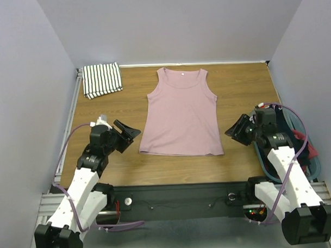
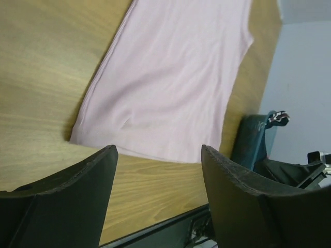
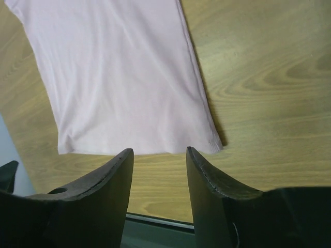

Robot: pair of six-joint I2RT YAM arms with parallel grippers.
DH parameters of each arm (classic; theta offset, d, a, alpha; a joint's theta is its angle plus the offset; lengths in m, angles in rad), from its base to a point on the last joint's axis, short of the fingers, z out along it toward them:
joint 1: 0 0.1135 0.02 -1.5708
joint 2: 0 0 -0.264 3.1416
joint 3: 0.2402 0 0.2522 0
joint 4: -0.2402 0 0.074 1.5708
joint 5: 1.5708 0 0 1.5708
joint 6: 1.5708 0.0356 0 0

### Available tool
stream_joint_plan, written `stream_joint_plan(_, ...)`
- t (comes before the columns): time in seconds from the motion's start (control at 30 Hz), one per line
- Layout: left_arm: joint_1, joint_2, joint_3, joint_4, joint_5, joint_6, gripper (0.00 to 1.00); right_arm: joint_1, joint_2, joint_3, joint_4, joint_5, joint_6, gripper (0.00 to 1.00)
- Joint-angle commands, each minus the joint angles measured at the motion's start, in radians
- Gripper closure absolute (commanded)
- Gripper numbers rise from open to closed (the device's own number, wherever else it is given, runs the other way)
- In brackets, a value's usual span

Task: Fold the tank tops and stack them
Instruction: Flatten the tank top out

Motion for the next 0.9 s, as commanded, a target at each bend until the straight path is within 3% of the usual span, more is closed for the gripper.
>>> stream_joint_plan(0.0, 0.002, 0.062, 0.151, 0.038, -0.056, 0.072, 0.23, 0.031, 0.009, 0.069, 0.025, -0.016, -0.005, 0.49)
stream_joint_plan(0.07, 0.002, 0.232, 0.262, 0.086, -0.063, 0.138, 0.23, 0.117, 0.040, 0.082, 0.080, 0.042, 0.039, 0.50)
stream_joint_plan(0.23, 0.001, 0.642, 0.570, 0.095, -0.050, 0.330, 0.30, 0.492, 0.204, 0.172, 0.210, 0.243, 0.151, 0.51)
stream_joint_plan(0.3, 0.001, 0.812, 0.726, 0.048, -0.065, 0.414, 0.30, 0.633, 0.337, 0.245, 0.253, 0.345, 0.168, 0.51)
stream_joint_plan(0.43, -0.007, 1.125, 0.989, -0.085, -0.080, 0.554, 0.31, 0.801, 0.575, 0.400, 0.322, 0.440, 0.165, 0.54)
stream_joint_plan(0.53, -0.010, 1.256, 1.129, -0.130, -0.103, 0.617, 0.32, 0.908, 0.745, 0.533, 0.338, 0.519, 0.154, 0.54)
stream_joint_plan(0.87, -0.010, 1.400, 1.210, -0.063, -0.027, 0.700, 0.31, 1.128, 1.126, 0.825, 0.359, 0.671, 0.087, 0.56)
